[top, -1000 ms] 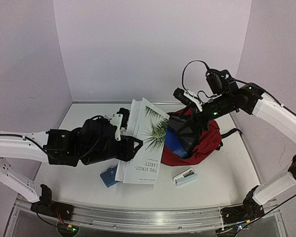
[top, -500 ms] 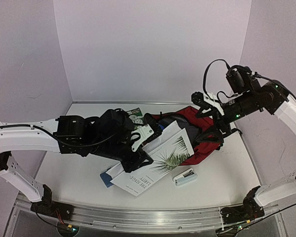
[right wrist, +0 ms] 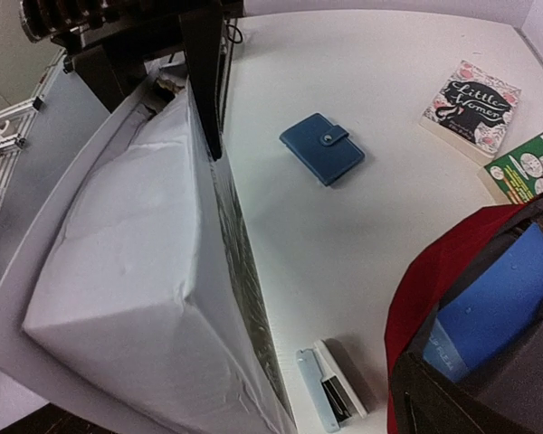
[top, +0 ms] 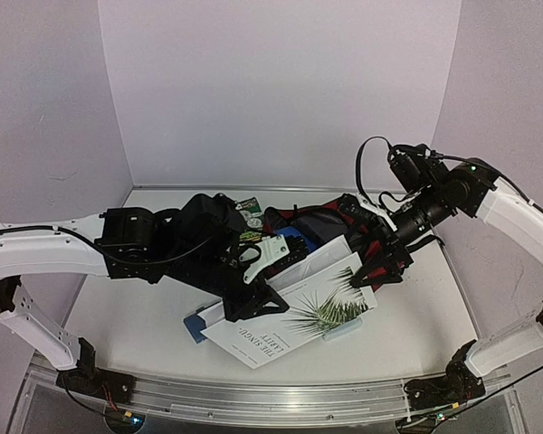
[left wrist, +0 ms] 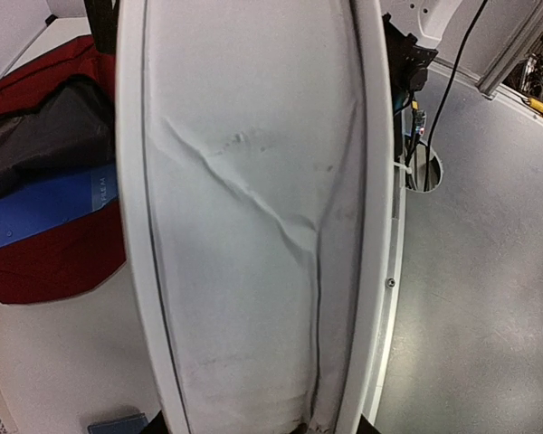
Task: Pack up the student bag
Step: Pick up the book from the center of the board.
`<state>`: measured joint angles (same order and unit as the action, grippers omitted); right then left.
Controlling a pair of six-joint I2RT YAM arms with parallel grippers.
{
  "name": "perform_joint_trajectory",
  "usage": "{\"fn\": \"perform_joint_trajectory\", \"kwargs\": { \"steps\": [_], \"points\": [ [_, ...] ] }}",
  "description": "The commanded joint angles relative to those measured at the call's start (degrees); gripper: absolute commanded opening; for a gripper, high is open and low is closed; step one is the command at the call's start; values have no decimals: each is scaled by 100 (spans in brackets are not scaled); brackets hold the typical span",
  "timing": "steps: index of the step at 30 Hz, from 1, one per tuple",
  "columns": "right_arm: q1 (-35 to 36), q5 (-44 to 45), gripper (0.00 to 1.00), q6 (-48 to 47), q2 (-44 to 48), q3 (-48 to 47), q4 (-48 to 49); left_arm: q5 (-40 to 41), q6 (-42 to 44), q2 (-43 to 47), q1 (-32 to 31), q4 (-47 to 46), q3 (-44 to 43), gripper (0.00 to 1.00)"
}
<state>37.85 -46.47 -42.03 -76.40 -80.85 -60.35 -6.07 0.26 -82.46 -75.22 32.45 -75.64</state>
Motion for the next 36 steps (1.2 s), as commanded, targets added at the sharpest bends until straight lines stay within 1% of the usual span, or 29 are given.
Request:
{"fn": "perform_joint_trajectory", "kwargs": {
  "steps": [1, 4, 5, 6, 8, 14, 16, 19, 20, 22, 25, 27, 30, 32, 34, 36],
  "points": [
    [-13, -785, 94, 228, -104, 204, 195, -98, 30, 280, 6, -480, -241, 26],
    [-14, -1079, 77, 300, -132, 319, 239, -285, -155, 520, 153, -697, -56, 29],
    [-14, -1136, 70, 330, -117, 347, 262, -430, -211, 616, 243, -790, 12, 29],
    [-12, -1179, 65, 355, -91, 365, 293, -518, -262, 662, 310, -880, 79, 29],
    [-13, -1199, 58, 407, -31, 393, 355, -614, -311, 737, 381, -956, 140, 29],
    [-14, -1281, 44, 617, 152, 307, 423, -647, -435, 670, 420, -965, 188, 34],
    [-13, -1315, 37, 730, 201, 268, 446, -642, -532, 720, 481, -1023, 274, 43],
    [-14, -1314, 27, 901, 231, 213, 478, -650, -754, 960, 621, -1244, 548, 61],
    [-16, -1275, 25, 980, 229, 188, 493, -597, -865, 1112, 720, -1326, 667, 67],
    [-81, -1214, 22, 1185, 205, 120, 531, -423, -1112, 1417, 874, -1467, 896, 77],
    [-338, -1280, 18, 1507, 147, 12, 648, -45, -1533, 2061, 1191, -1743, 1342, 88],
    [-626, -1352, 17, 1783, 61, -90, 770, 232, -1886, 2589, 1474, -1876, 1584, 90],
    [-1114, -1577, 17, 2287, -63, -215, 1137, 545, -2482, 2987, 1966, -1880, 1810, 92],
    [-1412, -1745, 18, 2881, -159, -257, 1562, 536, -3009, 2963, 2300, -1848, 1910, 93],
    [-1586, -1657, 18, 3464, -235, -293, 2079, 544, -3526, 2757, 2632, -1768, 1958, 93],
    [-1694, -1433, 19, 3810, -305, -331, 2477, 413, -3927, 2550, 2941, -1896, 2076, 93]
  ]
}}
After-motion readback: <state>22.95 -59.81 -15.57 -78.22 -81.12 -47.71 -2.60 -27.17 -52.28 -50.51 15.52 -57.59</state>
